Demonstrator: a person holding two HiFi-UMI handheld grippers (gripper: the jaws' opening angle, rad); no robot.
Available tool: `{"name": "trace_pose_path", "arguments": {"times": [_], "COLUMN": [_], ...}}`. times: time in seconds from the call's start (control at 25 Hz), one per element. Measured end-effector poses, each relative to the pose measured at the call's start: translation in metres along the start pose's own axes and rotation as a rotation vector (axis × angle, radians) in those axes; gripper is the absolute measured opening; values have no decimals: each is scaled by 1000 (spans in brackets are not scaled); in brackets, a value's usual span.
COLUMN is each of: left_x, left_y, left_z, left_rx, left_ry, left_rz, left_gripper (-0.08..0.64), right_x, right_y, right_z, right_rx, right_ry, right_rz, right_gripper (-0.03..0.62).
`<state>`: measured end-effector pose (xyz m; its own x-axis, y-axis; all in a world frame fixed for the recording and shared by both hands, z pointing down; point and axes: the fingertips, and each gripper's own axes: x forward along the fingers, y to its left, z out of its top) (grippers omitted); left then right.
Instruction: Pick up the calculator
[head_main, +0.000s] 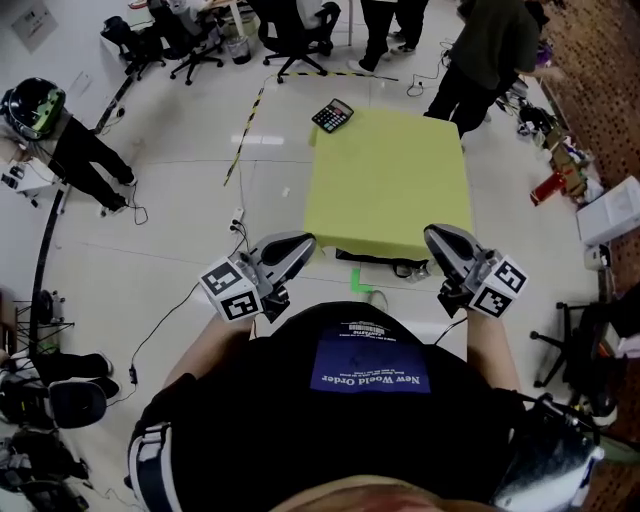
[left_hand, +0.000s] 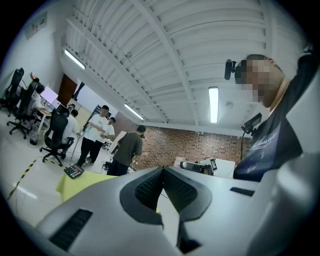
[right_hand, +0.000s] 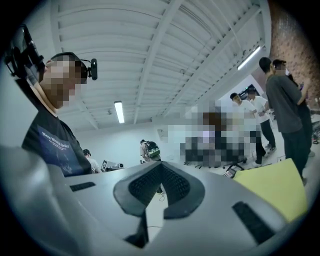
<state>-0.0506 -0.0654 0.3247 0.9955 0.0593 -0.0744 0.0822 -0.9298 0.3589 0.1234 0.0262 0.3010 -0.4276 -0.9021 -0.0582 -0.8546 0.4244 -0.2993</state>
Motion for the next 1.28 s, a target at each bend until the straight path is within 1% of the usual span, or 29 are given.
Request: {"name": "trace_pose_path", "arguments": {"times": [0.08,0.16,0.28,0.4,0.48,0.56,0.72,0.88,1.0,1.08,1.16,1.28], "left_x": [18,46,91,127,148,167,180,188,188,184,177,171], "left_y": [10,21,35,47,51,53,63,80,92,104,119,144], "left_z": [-2,-1,4,12,14,11,3,2,1,0,-4,-7], "left_rx": [12,8,-8,-8,-13,-10,-32,-52,-41,-30,-36,-43], "left_ry": [-4,-14,-25,-27,-32,-19,19,23,34,41,44,51], "left_rz": [34,83,139,191,211,223,253,242,219,197,168,128], "left_gripper": [6,6,6,6,6,6,6,6,6,6,6,6], "right_x": [0,-1,-2,1,3,5,20,38,53,66,79,98], "right_y": [-26,-61,-113,-154,-176,-195,-211,-228,-233,-231,-228,-234], "right_z": [2,9,28,45,48,47,35,26,20,16,11,6], "right_rx": [3,12,17,23,28,34,54,90,109,110,116,149], "right_ry": [1,10,29,34,42,51,81,105,112,122,136,142], "right_rz": [32,68,123,173,202,228,266,256,241,234,221,184], "right_gripper": [-14,-14,-14,-13,-14,-14,-14,-14,-14,-13,-14,-14]}}
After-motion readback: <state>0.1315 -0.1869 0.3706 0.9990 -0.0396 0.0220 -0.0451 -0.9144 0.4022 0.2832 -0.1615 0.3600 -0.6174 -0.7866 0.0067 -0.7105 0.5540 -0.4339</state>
